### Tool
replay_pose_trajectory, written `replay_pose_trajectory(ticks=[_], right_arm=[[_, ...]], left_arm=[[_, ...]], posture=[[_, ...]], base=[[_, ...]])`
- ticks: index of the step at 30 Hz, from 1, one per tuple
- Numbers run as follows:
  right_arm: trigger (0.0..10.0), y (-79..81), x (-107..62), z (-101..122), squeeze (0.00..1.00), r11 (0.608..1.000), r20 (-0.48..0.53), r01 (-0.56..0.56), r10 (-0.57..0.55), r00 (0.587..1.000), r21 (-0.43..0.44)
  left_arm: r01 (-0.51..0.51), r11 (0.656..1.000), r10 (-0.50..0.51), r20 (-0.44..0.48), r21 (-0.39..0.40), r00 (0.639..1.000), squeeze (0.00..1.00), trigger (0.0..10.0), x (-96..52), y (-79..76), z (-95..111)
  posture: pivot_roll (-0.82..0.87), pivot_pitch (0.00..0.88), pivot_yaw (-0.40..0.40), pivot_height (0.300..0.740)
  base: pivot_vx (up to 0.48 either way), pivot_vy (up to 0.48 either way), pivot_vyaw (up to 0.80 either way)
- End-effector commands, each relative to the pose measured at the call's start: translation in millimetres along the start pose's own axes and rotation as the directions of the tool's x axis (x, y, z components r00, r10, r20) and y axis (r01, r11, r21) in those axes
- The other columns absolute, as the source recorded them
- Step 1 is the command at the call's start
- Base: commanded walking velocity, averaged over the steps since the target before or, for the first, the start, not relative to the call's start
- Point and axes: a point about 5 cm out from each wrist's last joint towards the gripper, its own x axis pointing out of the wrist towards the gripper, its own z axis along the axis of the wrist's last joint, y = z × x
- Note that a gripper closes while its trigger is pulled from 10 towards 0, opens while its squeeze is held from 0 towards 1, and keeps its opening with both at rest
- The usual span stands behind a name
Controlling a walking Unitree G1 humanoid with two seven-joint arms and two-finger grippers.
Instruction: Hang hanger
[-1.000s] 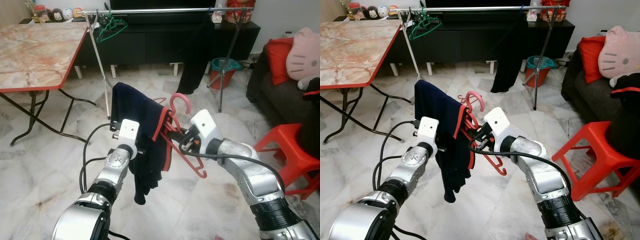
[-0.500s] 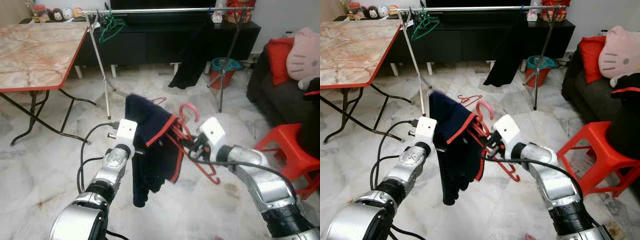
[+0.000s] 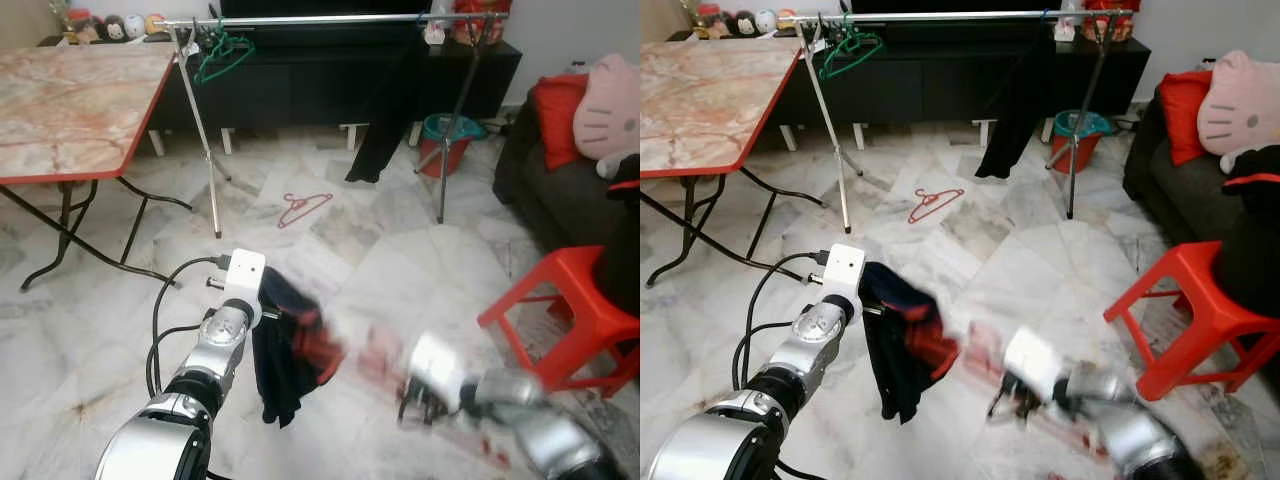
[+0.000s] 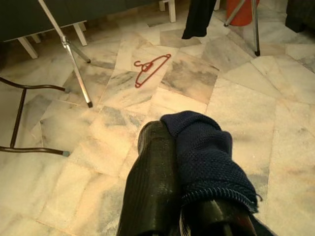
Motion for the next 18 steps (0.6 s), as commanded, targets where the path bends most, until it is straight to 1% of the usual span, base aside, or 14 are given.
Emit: replay_pose_trajectory(ticks=[1,2,3,4,5,6,8,9,10,11,12,14,16,18], right_arm=[[0.0,-1.9,0.0,4,0.0,1.0,0.014,-0.007,0.008,1.0,-0.029],[0.0,1.4,2.7,3,0.0,0.999,0.022,-0.029,0.029,0.999,-0.014],[0.0,3.4,4.3,2,0.0,0.999,0.029,-0.042,0.042,0.999,-0.004],[0.0,5.5,5.7,2,0.0,0.998,0.046,-0.057,0.056,0.997,0.008],[0.0,5.8,6.2,2,0.0,0.998,0.051,-0.062,0.061,0.997,0.008],[0.0,4.5,6.3,3,0.0,0.999,0.065,-0.051,0.049,0.997,0.018],[0.0,1.8,6.3,3,0.0,0.999,0.084,-0.03,0.027,0.996,0.036],[0.0,-2.9,5.9,4,0.0,0.998,0.106,0.008,-0.015,0.994,0.065],[0.0,-5.0,6.0,4,0.0,0.997,0.115,0.025,-0.034,0.993,0.078],[0.0,-8.8,6.1,3,0.0,0.991,0.135,0.06,-0.076,0.988,0.118],[0.0,-12.4,6.5,2,0.0,0.98,0.162,0.097,-0.126,0.979,0.176],[0.0,-14.0,6.8,1,0.0,0.965,0.186,0.125,-0.17,0.968,0.23],[0.0,-16.0,8.8,-3,0.0,0.936,0.204,0.153,-0.225,0.953,0.317],[0.0,-16.8,10.9,-7,0.0,0.914,0.207,0.172,-0.261,0.943,0.366]], left_arm=[[0.003,1.0,-0.002,-0.018,0.029,1.0,0.0,0.0,-0.3,0.7,-2],[0.009,0.999,-0.008,-0.034,0.038,0.999,0.0,1.0,-0.6,0.2,-5],[0.014,0.999,-0.012,-0.046,0.043,0.999,0.0,1.0,-0.9,-0.2,-7],[0.029,0.998,-0.025,-0.072,0.056,0.997,0.0,6.0,-2.0,-2.1,-11],[0.033,0.997,-0.028,-0.08,0.063,0.996,0.0,6.0,-2.6,-2.6,-13],[0.036,0.996,-0.029,-0.103,0.075,0.994,0.0,10.0,-4.1,-2.3,-18],[0.036,0.995,-0.023,-0.132,0.092,0.991,0.0,10.0,-6.5,-0.9,-25],[0.033,0.993,-0.014,-0.163,0.111,0.987,0.0,10.0,-9.6,2.3,-33],[0.033,0.992,-0.011,-0.176,0.119,0.984,0.0,10.0,-11.0,3.7,-36],[0.026,0.992,-0.001,-0.204,0.12,0.979,0.0,10.0,-14.4,7.5,-44],[0.015,0.992,0.016,-0.242,0.124,0.97,0.0,10.0,-19.6,13.0,-54],[0.003,0.99,0.036,-0.28,0.138,0.959,0.0,10.0,-25.6,19.5,-65],[-0.018,0.99,0.064,-0.33,0.14,0.942,0.0,10.0,-34.4,28.4,-79],[-0.033,0.99,0.081,-0.364,0.136,0.928,0.0,10.0,-41.0,33.9,-88]], posture=[[-0.24,0.016,0.008,0.74],[-0.24,0.016,0.008,0.74],[-0.24,0.016,0.008,0.74],[-0.24,0.015,0.008,0.74],[-0.24,0.013,0.008,0.74],[-0.24,0.011,0.009,0.74],[-0.24,0.008,0.01,0.74],[-0.24,0.008,0.01,0.74],[-0.24,0.002,0.009,0.74],[-0.24,0.0,0.009,0.74],[-0.24,0.0,0.009,0.74],[-0.24,0.0,0.009,0.74],[-0.24,0.0,0.009,0.74],[-0.24,0.0,0.009,0.74]], base=[[0.0,0.0,0.0],[0.0,0.0,0.0],[0.0,0.0,0.0],[0.0,0.0,0.0],[0.0,0.0,0.0],[0.0,0.0,0.0],[0.0,0.0,0.0],[0.0,0.0,0.0],[0.0,0.0,0.0],[0.0,0.0,0.0],[0.0,0.0,0.0],[0.0,0.0,0.0],[0.0,0.0,0.0],[0.0,0.0,0.0]])
